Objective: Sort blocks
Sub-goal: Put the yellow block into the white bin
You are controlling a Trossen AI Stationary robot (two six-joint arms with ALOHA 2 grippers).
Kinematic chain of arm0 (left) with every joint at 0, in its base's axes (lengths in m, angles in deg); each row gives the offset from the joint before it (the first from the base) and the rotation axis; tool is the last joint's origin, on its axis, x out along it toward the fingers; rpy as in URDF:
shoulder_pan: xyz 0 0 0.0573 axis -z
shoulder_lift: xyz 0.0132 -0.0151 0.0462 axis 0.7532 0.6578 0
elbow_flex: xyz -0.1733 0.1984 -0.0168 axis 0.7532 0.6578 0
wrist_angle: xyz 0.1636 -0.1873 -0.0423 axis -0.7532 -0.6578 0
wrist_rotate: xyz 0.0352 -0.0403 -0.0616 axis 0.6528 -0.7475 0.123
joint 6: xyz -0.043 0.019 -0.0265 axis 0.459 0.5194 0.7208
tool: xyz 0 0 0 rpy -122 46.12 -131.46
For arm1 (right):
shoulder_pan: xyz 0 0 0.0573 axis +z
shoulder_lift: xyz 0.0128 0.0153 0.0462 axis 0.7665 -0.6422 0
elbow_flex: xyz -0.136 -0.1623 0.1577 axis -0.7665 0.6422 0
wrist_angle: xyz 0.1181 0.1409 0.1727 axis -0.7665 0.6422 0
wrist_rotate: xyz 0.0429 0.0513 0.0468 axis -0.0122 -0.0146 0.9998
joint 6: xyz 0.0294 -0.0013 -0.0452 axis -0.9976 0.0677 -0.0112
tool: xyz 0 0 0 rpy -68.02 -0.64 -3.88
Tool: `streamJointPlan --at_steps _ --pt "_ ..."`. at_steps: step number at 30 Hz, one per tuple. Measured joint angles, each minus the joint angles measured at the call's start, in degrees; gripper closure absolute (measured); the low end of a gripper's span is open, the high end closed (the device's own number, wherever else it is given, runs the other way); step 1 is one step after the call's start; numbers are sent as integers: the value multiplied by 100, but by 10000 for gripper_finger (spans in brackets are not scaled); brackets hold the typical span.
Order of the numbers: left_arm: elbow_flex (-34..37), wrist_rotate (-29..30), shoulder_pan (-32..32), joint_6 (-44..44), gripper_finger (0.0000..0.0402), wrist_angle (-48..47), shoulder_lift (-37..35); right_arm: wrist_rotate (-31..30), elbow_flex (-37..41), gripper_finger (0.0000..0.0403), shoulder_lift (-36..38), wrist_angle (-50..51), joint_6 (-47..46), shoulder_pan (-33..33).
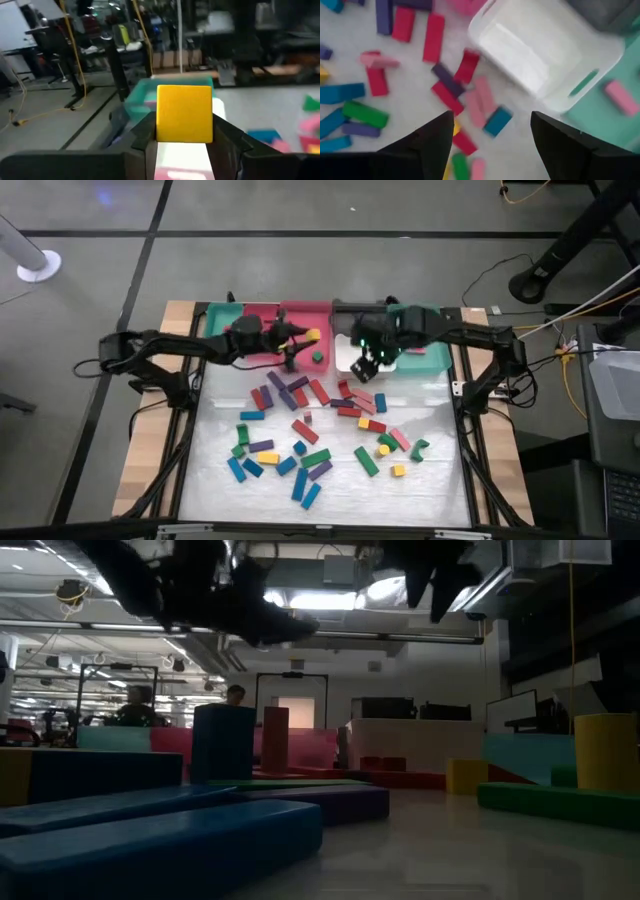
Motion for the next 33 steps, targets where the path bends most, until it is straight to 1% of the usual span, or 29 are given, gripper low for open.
streamJointPlan --at_steps 4,6,8,11,15,19,22,26,29,33 --pt "-557 -203 -96 359 284 32 884 -269 1 139 0 30 -1197 631" --pt "-856 -409 -61 406 283 12 1329 -482 2 139 -2 36 -1872 936" --pt "-1178 -491 -2 408 282 13 1743 -700 2 139 -2 34 -2446 1208" --pt "-1608 -508 79 410 281 -120 2217 -875 2 139 -4 33 -3216 1568" --pt "-2005 -504 143 406 280 -422 2632 -1101 4 139 -5 18 -4298 2022" --pt "-2170 -487 190 409 280 -432 2863 -1441 9 139 -129 19 -5378 2405" --pt "-2218 -409 211 547 272 -480 2945 -1462 9 139 -364 13 -5897 2567" --pt "-2248 -206 241 687 233 -692 2949 -1365 9 139 -809 1 -6236 2659" --pt "-2248 -157 241 689 203 -700 2934 -1218 9 139 -1125 -3 -6291 2656" --pt "-2250 -144 235 702 182 -916 2785 -1101 9 139 -1459 -18 -6466 2605"
